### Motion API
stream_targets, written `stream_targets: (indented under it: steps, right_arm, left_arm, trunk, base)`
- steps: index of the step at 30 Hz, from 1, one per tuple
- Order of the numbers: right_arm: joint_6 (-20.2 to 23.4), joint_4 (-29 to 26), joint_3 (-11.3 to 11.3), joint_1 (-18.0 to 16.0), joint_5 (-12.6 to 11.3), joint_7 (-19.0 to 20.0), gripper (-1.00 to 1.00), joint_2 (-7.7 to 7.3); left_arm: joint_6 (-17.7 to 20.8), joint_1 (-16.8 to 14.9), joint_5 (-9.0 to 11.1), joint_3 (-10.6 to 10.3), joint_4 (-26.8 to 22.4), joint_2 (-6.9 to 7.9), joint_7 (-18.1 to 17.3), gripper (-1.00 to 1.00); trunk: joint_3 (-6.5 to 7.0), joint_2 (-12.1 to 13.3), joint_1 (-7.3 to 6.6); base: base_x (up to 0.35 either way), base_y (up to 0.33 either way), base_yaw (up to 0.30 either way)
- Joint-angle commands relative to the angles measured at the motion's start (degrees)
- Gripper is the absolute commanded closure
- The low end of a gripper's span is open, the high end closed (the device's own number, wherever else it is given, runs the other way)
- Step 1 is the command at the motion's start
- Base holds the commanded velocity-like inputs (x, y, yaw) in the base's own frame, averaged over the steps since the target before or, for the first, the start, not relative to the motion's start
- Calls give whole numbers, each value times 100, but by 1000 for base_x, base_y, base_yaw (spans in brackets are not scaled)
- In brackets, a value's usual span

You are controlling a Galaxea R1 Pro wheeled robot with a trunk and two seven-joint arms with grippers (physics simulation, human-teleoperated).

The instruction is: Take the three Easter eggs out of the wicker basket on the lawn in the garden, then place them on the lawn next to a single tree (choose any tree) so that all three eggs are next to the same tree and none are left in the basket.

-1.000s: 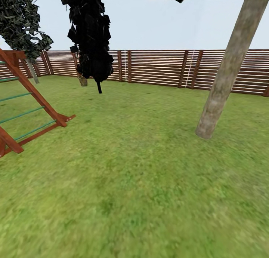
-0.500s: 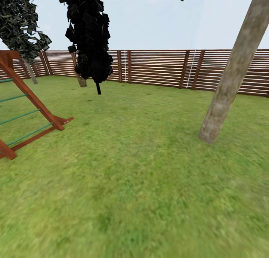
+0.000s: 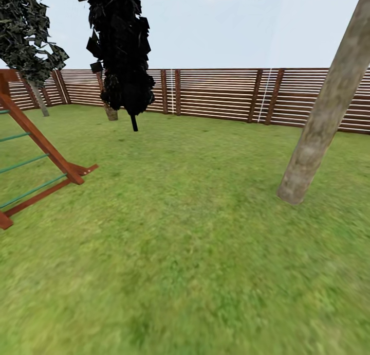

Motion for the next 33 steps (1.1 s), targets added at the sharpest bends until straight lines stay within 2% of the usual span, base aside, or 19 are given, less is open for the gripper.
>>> stream_targets:
  steps: [1,11,33]
  right_arm:
    - [-19,3,3,-3,1,-10,-100,3]
    - [-200,-12,-25,-3,-37,-10,-100,10]
    - [-208,17,10,-3,24,34,-100,11]
  left_arm:
    - [-2,5,-2,-2,-11,-1,0,-100]
    - [-2,4,-2,-2,-6,2,0,-100]
    - [-2,3,-2,-2,-8,3,0,-100]
  trunk:
    - [-4,-2,3]
    - [-4,-2,3]
    - [-4,-2,3]
  base:
    - [340,0,0]
    - [340,0,0]
    - [340,0,0]
